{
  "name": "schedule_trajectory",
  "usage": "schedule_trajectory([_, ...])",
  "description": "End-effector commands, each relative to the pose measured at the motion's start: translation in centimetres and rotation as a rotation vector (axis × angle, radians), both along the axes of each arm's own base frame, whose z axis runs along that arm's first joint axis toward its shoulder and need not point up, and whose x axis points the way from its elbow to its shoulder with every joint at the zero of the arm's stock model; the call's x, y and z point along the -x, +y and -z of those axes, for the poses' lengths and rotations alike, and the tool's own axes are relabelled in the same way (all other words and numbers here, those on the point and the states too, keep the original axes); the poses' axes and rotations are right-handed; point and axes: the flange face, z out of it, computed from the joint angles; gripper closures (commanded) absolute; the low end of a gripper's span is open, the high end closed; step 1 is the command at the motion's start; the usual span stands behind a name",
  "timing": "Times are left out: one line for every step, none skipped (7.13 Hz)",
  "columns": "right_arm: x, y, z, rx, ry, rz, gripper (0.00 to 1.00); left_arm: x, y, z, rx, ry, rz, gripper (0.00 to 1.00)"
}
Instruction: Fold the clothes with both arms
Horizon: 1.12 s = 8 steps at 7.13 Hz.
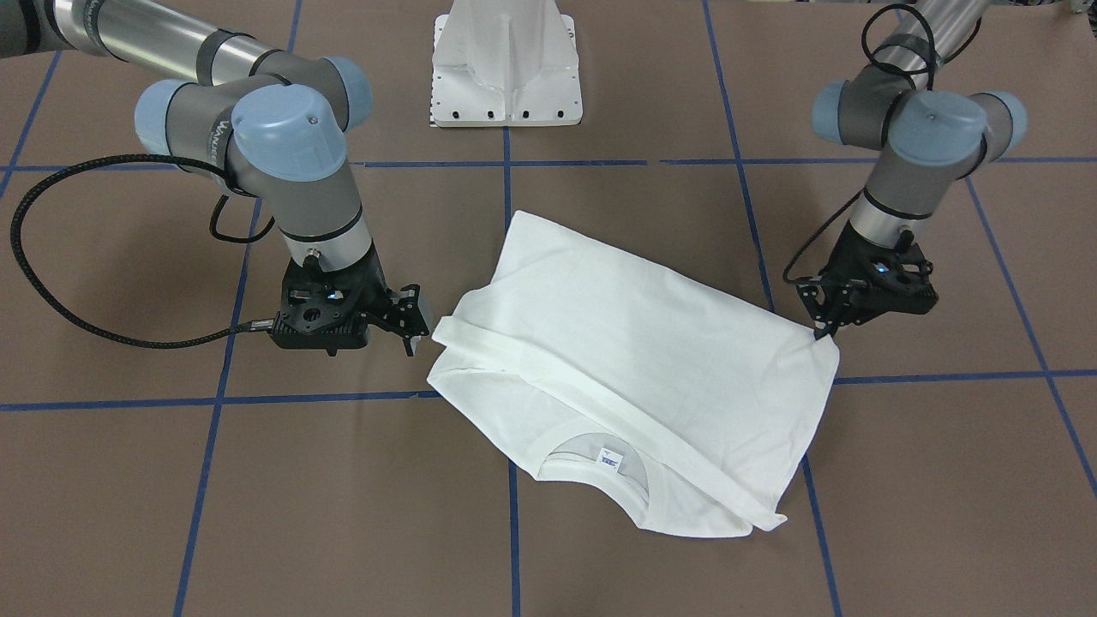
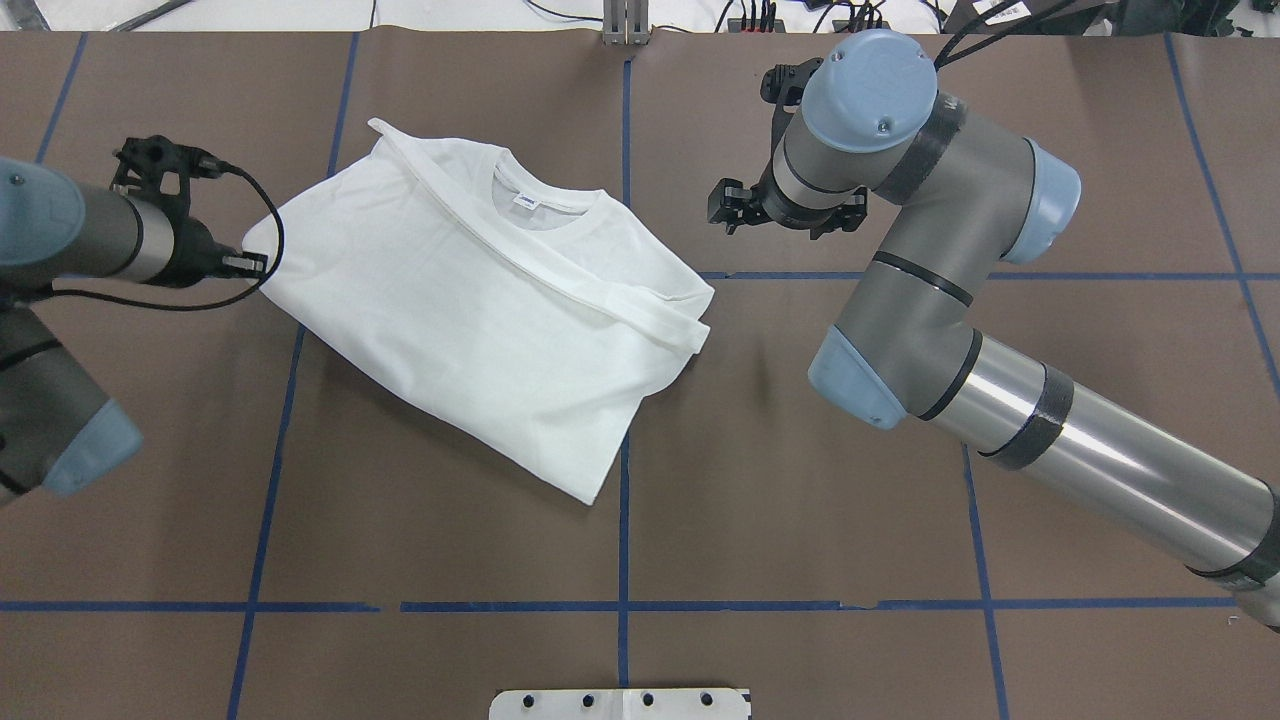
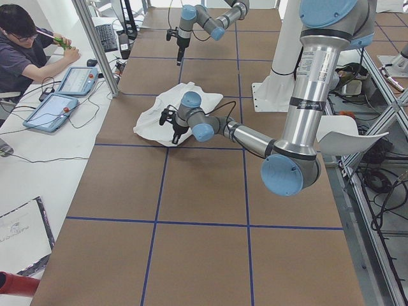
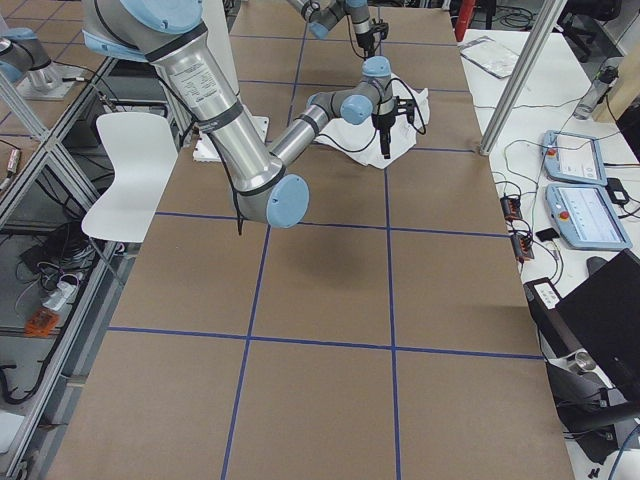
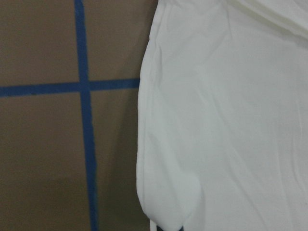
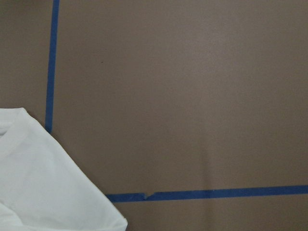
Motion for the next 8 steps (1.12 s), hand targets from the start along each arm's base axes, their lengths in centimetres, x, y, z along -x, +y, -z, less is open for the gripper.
schedule_trajectory([0.2, 0.2, 0.3, -0.003, -0.004, 0.003, 0.0, 0.7, -11.4, 0.1, -0.021, -0.085, 0.037, 1.0])
schedule_trajectory([0.1, 0.6, 1.0, -0.001, -0.02, -0.006, 0.0, -1.1, -15.9, 0.9, -0.03, -0.134, 0.01, 1.0])
schedule_trajectory([0.6, 1.0, 1.3, 0.012, -0.027, -0.015, 0.0, -2.6, -18.9, 1.8, -0.024, -0.169, 0.028, 1.0])
schedule_trajectory([0.9, 1.2, 1.4, 0.012, -0.028, -0.011, 0.0, -2.4, -19.7, 3.0, -0.045, -0.177, 0.036, 1.0])
schedule_trajectory([2.1, 2.0, 1.8, 0.009, -0.03, 0.002, 0.0, -1.6, -19.2, 3.7, -0.073, -0.157, 0.033, 0.01])
schedule_trajectory([4.1, 3.2, 3.3, 0.037, -0.049, -0.03, 0.0, -0.2, -17.1, 5.2, -0.092, -0.103, 0.009, 0.0])
schedule_trajectory([6.4, 3.8, 5.2, 0.071, -0.067, -0.088, 0.0, 1.4, -15.6, 4.6, -0.06, -0.033, -0.046, 0.0])
schedule_trajectory([9.3, 5.2, 6.3, 0.141, -0.089, -0.144, 0.0, 2.7, -14.2, 5.0, -0.073, -0.013, -0.04, 0.0])
